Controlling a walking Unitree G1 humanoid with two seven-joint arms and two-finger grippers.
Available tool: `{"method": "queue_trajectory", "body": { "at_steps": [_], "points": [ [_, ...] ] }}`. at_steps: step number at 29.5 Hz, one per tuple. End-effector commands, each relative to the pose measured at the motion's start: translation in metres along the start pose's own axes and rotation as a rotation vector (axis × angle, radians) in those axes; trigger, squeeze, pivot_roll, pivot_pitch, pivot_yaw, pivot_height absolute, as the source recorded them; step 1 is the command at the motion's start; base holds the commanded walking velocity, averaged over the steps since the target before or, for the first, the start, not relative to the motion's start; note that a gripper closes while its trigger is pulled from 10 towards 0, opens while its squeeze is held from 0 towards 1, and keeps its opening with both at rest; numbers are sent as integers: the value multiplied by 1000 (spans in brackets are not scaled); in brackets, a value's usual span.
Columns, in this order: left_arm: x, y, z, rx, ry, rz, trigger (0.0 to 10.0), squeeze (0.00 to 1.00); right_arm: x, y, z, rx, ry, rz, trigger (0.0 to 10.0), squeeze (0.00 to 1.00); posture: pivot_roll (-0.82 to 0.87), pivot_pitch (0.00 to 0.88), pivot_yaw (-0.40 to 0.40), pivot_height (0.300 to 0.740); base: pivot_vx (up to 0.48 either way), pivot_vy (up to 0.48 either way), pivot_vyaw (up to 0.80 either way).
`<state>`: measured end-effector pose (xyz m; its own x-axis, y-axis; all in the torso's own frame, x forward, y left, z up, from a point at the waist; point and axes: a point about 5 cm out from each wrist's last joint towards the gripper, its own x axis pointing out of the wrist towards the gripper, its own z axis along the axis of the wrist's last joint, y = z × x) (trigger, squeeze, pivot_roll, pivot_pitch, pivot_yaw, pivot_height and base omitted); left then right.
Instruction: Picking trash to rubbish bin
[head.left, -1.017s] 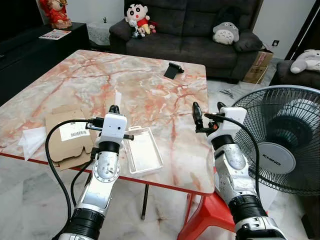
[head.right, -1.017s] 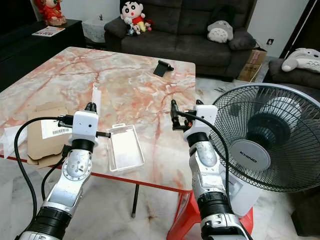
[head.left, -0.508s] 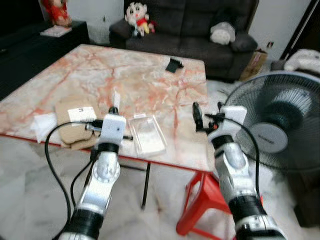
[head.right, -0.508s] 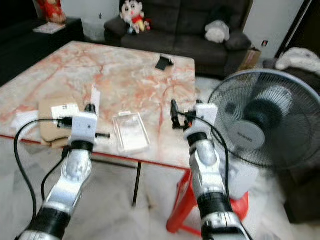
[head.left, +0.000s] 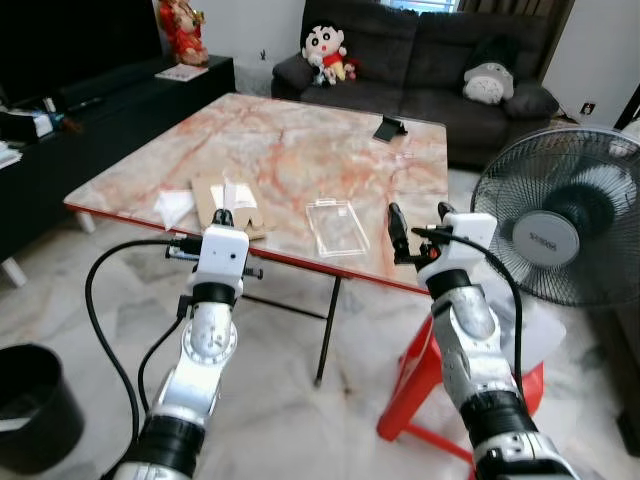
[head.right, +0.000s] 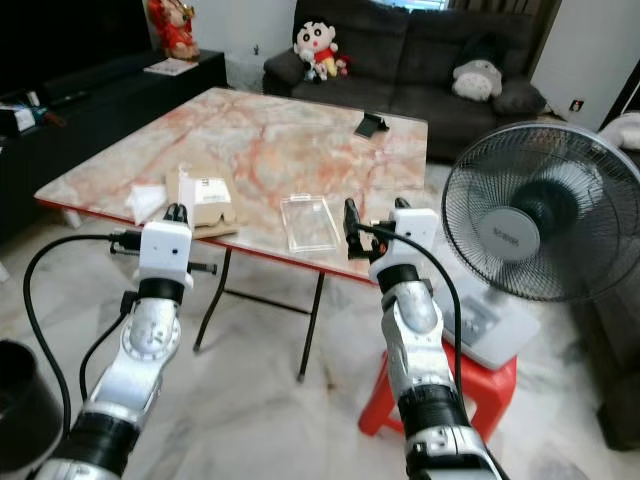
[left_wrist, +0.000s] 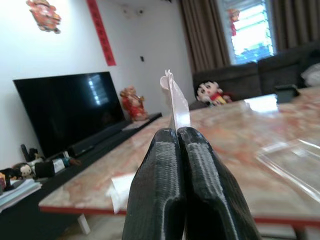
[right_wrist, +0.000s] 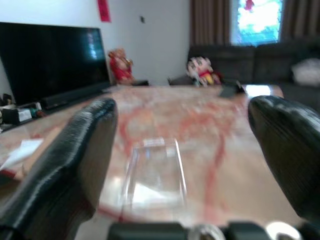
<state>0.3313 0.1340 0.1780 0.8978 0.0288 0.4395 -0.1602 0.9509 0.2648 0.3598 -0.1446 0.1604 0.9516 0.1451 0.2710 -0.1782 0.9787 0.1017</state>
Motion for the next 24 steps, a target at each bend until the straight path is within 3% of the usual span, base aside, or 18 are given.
{"method": "queue_trajectory", "body": {
  "at_steps": [1, 7, 10, 12, 13, 15, 19, 21, 24],
  "points": [
    [2, -1, 4, 4, -19, -7, 10000, 0, 2, -3, 5, -1, -19, -8, 10000, 0, -43, 10, -66, 740, -240, 0, 0],
    [-2, 0, -7, -9, 39, -8, 10000, 0, -2, -10, -3, 14, 21, -28, 10000, 0, -42, 29, -72, 740, -120, 0, 0],
    [-9, -3, -25, -27, 130, -24, 10000, 0, -7, -18, -13, 37, 68, -52, 10000, 0, -42, 29, -72, 740, 0, 0, 0],
    [-17, -6, -41, -87, 228, -38, 10000, 0, -14, -27, -25, 42, 132, -70, 10000, 0, -41, 41, -72, 740, 0, 0, 0],
    [-17, -6, -41, -87, 228, -38, 10000, 0, -14, -27, -25, 42, 132, -70, 10000, 0, -41, 41, -72, 740, 0, 0, 0],
    [-33, -6, -65, -148, 354, -25, 10000, 0, -28, -41, -44, 45, 228, -101, 10000, 0, -41, 44, -74, 740, 0, 0, 0],
    [-59, -5, -94, -135, 499, -43, 10000, 0, -56, -62, -71, 40, 375, -169, 10000, 0, -42, 52, -77, 740, 0, 0, 0],
    [-79, -3, -116, -177, 638, -31, 10000, 0, -79, -76, -88, 64, 479, -227, 10000, 0, -42, 52, -77, 740, 0, 0, 0],
    [-95, -1, -128, -167, 710, -43, 10000, 0, -97, -82, -101, 65, 561, -255, 10000, 0, -43, 65, -75, 740, 0, 0, 0]
  ]
}}
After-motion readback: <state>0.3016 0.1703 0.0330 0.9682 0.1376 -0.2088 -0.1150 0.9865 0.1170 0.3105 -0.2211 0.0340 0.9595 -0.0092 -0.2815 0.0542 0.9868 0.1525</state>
